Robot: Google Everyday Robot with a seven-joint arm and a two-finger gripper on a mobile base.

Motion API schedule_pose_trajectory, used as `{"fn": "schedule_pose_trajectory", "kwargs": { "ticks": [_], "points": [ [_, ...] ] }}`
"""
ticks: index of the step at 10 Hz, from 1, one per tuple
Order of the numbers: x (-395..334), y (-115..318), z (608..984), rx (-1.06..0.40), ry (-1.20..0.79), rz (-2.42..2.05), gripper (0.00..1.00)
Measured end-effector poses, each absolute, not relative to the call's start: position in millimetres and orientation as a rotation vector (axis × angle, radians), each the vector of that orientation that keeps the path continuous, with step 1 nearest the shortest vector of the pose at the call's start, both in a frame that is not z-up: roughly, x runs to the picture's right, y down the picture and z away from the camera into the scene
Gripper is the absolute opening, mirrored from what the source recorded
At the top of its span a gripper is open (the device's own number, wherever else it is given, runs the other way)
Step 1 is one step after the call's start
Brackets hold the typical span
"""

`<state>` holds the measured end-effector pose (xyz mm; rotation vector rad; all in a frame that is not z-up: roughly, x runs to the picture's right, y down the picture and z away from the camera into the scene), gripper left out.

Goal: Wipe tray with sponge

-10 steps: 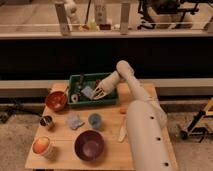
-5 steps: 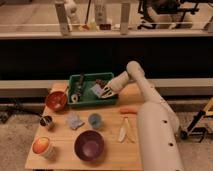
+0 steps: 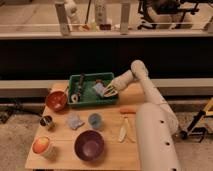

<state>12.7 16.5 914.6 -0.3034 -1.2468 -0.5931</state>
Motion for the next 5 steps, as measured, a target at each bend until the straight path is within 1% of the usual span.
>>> {"fn": "schedule_pose_trajectory", "kwargs": {
  "ticks": [5],
  "points": [
    [13.2, 16.4, 914.7, -0.304, -1.247, -0.595, 0.0]
  ]
}}
